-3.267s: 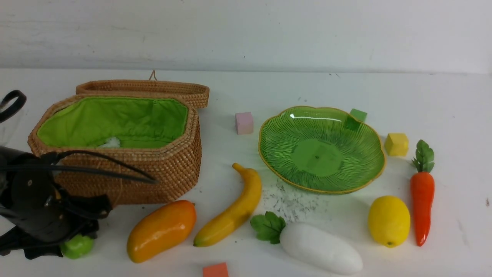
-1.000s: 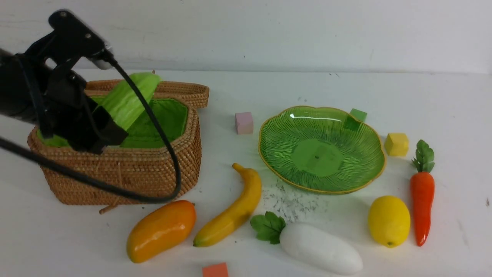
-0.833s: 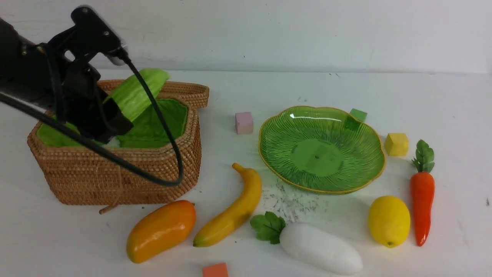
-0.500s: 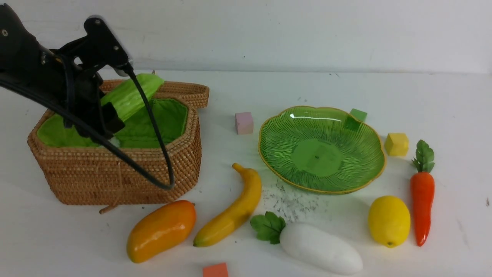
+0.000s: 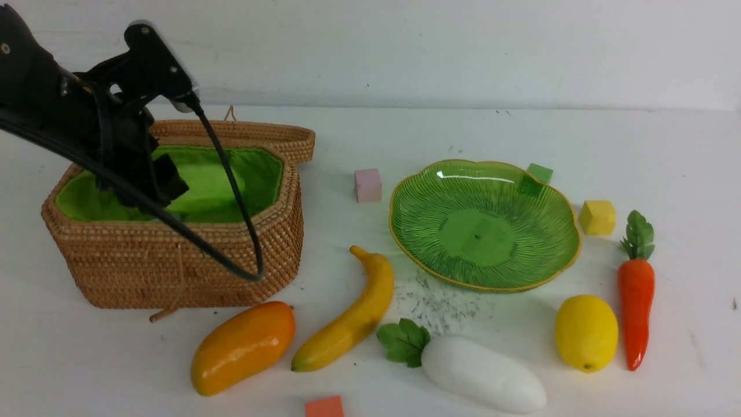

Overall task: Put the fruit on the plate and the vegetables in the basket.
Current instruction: Take a chayote with your left arm and place it on the basket on the left, then grab the mango with your left arm and place it on the right plate

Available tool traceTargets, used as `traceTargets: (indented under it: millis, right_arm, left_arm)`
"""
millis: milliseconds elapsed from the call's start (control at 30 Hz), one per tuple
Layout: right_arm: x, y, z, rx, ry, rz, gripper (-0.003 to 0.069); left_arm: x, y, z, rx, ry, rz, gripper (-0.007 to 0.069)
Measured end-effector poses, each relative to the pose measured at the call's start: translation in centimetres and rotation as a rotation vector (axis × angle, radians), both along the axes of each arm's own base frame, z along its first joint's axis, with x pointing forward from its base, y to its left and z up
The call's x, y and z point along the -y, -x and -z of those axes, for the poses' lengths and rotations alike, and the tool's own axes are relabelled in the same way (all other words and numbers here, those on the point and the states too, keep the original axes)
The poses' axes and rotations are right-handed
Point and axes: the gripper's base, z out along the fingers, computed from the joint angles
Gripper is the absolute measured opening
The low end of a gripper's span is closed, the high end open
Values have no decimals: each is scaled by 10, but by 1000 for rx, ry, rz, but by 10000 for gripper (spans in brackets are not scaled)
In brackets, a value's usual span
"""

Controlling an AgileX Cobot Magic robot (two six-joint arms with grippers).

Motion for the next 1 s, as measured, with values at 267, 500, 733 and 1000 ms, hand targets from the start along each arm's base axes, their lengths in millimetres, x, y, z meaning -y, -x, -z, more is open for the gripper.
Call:
traceTargets:
  millis: [267, 500, 733, 1000]
  right_arm:
    - [0, 0, 0, 0, 0, 0, 240]
    - [0, 0, 0, 0, 0, 0, 240]
    - [0, 0, 0, 0, 0, 0, 240]
    - [0, 0, 0, 0, 0, 0, 240]
  left_arm:
    - [0, 19, -28, 47, 83, -64, 489]
    - [6, 60, -79, 131, 359, -138, 197]
    - [16, 125, -111, 54, 555, -95, -13]
    - [21, 152, -54, -81, 632, -85, -13]
